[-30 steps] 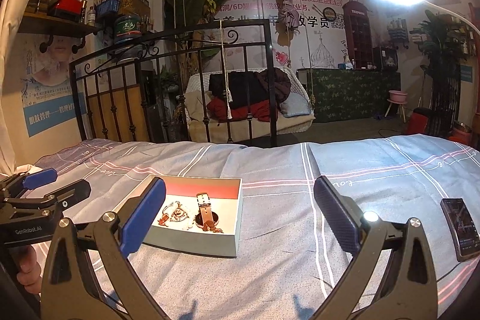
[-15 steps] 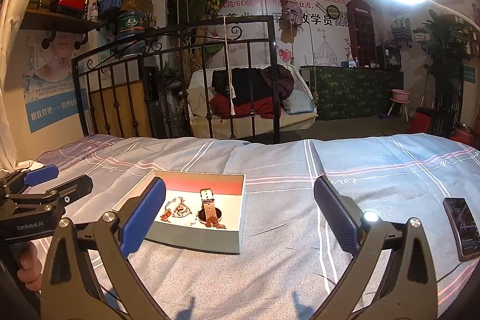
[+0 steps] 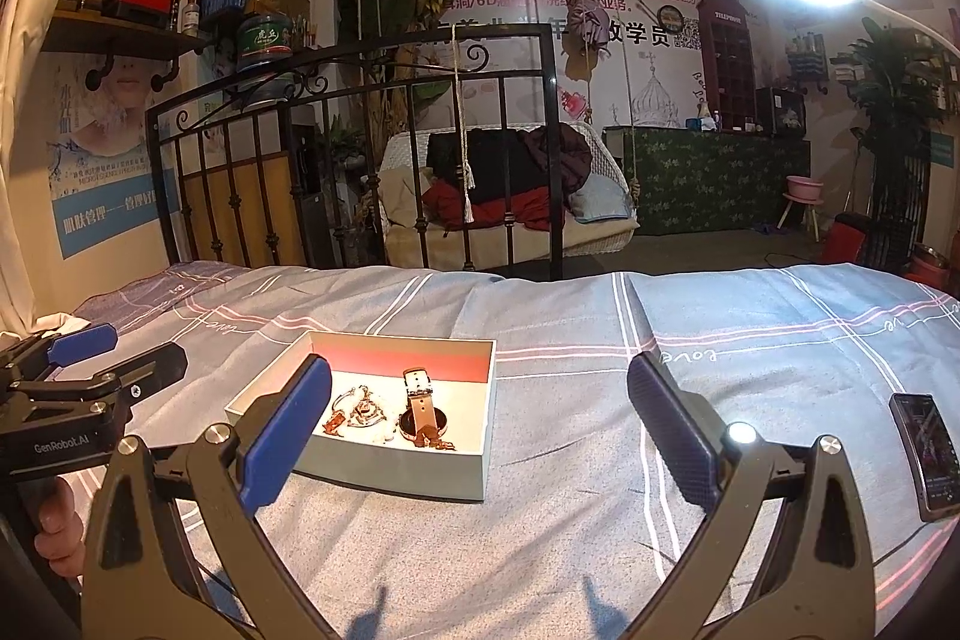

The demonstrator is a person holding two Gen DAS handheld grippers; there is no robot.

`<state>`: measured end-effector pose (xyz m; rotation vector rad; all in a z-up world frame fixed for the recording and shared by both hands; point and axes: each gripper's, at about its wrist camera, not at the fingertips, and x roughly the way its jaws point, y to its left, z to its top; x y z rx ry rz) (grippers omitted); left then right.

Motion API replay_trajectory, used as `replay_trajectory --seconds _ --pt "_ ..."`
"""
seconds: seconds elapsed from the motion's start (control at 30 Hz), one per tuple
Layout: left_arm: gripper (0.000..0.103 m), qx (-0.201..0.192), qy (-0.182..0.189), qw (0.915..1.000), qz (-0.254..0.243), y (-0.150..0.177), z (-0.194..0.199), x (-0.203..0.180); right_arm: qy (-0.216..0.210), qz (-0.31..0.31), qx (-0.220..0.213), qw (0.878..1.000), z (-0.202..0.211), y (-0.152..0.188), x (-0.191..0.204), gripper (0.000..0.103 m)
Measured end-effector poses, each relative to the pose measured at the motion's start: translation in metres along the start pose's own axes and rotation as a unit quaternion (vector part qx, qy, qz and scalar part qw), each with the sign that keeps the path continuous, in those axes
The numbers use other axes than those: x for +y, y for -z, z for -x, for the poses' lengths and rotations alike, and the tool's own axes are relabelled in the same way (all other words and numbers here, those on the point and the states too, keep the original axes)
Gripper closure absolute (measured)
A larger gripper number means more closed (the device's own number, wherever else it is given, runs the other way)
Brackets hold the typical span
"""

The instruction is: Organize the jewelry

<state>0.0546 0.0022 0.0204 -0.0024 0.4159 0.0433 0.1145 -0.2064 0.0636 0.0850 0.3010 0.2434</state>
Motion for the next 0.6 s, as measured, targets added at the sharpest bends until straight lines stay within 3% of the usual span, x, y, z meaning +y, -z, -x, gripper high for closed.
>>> replay_trajectory --seconds 0.6 --pt "0.007 0.011 0.01 0.9999 0.0 0.0 0.0001 -0.0002 -0.001 0.001 0.003 1.0 -0.0025 0.0023 0.0018 0.006"
